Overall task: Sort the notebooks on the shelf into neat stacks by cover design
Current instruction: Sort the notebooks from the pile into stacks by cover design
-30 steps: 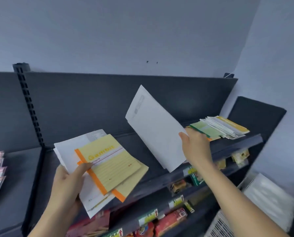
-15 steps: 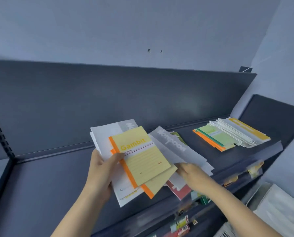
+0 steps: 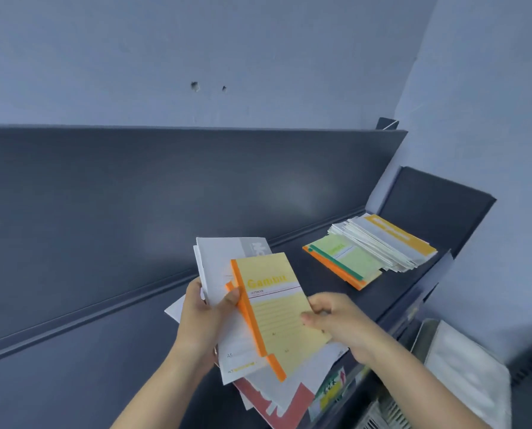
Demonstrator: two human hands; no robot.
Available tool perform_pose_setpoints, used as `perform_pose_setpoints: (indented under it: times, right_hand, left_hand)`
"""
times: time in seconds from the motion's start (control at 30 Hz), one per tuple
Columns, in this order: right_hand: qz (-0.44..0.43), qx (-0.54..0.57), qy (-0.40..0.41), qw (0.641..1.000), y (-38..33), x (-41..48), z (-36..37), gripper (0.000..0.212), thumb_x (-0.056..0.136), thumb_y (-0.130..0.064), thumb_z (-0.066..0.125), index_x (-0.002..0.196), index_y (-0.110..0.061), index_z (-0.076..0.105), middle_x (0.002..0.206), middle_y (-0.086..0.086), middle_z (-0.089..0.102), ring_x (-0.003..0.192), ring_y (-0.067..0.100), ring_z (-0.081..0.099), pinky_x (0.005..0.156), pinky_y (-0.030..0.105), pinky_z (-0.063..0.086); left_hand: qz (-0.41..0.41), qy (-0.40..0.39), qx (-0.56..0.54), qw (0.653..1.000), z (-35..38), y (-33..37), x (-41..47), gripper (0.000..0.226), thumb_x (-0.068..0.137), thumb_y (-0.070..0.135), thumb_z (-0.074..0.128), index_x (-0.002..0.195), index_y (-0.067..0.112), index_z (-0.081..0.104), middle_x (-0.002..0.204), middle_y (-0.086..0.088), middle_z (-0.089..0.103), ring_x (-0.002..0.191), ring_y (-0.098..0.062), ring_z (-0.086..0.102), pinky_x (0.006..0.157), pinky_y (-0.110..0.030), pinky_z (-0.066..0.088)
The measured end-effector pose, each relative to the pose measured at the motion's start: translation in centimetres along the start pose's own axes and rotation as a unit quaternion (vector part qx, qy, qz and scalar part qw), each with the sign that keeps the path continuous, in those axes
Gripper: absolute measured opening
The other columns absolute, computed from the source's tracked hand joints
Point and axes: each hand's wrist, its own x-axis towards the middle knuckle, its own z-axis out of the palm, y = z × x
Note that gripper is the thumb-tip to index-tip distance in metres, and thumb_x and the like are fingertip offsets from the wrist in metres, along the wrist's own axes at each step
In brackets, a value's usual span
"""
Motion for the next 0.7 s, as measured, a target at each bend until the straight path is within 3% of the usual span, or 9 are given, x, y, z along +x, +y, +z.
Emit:
perform_pose_setpoints:
  times: [0.17, 0.27, 0.37, 0.5, 0.6, 0.67, 0.7]
  right_hand:
    - [0.044, -0.016, 0.128, 0.991, 2.0, 3.1, -4.7, 0.013, 0.091, -0.001, 0.055, 0.096, -0.001, 0.066, 0.097, 0.014, 0.069, 0.086, 0.019, 0.061, 0.072, 0.028, 0.045]
    - [0.064, 0.020, 0.209, 0.976, 2.3, 5.8, -8.7, 0.018, 0.092, -0.006, 0.056, 0.108, -0.002, 0.065, 0.104, 0.010, 0.066, 0.101, 0.026, 0.059, 0.077, 0.030, 0.046]
    - [0.044, 0.077, 0.261, 0.961, 1.7, 8.4, -12.0, 0.010, 0.094, -0.002, 0.053, 0.096, -0.005, 0.062, 0.089, 0.008, 0.061, 0.090, 0.024, 0.056, 0.078, 0.036, 0.048]
    - [0.025, 0.075, 0.281, 0.956, 2.9, 13.0, -15.6, 0.018, 0.094, -0.003, 0.049, 0.097, -0.002, 0.067, 0.096, 0.010, 0.062, 0.091, 0.024, 0.056, 0.078, 0.034, 0.045]
    - [0.055, -0.078, 0.252, 0.963, 6.6, 16.1, -17.1, 0.021, 0.091, -0.007, 0.049, 0.089, 0.004, 0.067, 0.087, 0.013, 0.065, 0.081, 0.024, 0.054, 0.064, 0.028, 0.040]
    - [0.044, -0.257, 0.227, 0.938, 8.1, 16.7, -17.8, 0.029, 0.090, -0.009, 0.045, 0.063, -0.010, 0.056, 0.074, 0.003, 0.055, 0.083, 0.025, 0.049, 0.055, 0.027, 0.033]
    - [0.014, -0.292, 0.219, 0.931, 8.4, 16.7, -18.2, 0.034, 0.090, -0.010, 0.045, 0.056, -0.018, 0.047, 0.072, -0.002, 0.049, 0.088, 0.025, 0.047, 0.058, 0.029, 0.033]
  left_hand:
    - [0.014, 0.009, 0.042, 0.999, 1.1, 0.3, 3.0, 0.036, 0.089, 0.015, 0.067, 0.120, 0.013, 0.050, 0.112, -0.009, 0.066, 0.094, -0.028, 0.068, 0.070, -0.042, 0.059]
    - [0.008, -0.005, 0.036, 0.999, 1.1, 0.7, 4.3, 0.038, 0.089, 0.015, 0.067, 0.122, 0.008, 0.052, 0.115, -0.013, 0.067, 0.097, -0.033, 0.069, 0.072, -0.048, 0.059]
    - [0.019, -0.014, 0.045, 0.999, 1.8, 0.6, 5.0, 0.033, 0.092, 0.014, 0.062, 0.123, 0.010, 0.051, 0.116, -0.010, 0.068, 0.100, -0.032, 0.068, 0.078, -0.050, 0.058]
    - [0.007, -0.006, 0.063, 0.998, 4.5, 0.1, 5.4, 0.025, 0.097, 0.012, 0.043, 0.120, 0.013, 0.053, 0.118, -0.010, 0.065, 0.106, -0.031, 0.064, 0.085, -0.048, 0.056]
    - [0.002, 0.012, 0.073, 0.997, 7.8, -0.5, 5.6, 0.024, 0.096, 0.012, 0.039, 0.114, 0.017, 0.055, 0.115, -0.009, 0.064, 0.100, -0.026, 0.063, 0.083, -0.044, 0.053]
    - [0.001, 0.018, 0.072, 0.997, 10.9, -1.1, 5.8, 0.025, 0.096, 0.009, 0.038, 0.110, 0.019, 0.056, 0.108, -0.006, 0.067, 0.093, -0.023, 0.064, 0.073, -0.038, 0.055]
    - [0.000, 0.022, 0.072, 0.997, 12.6, -1.4, 6.0, 0.026, 0.096, 0.008, 0.037, 0.110, 0.018, 0.057, 0.107, -0.005, 0.067, 0.091, -0.022, 0.065, 0.069, -0.036, 0.054]
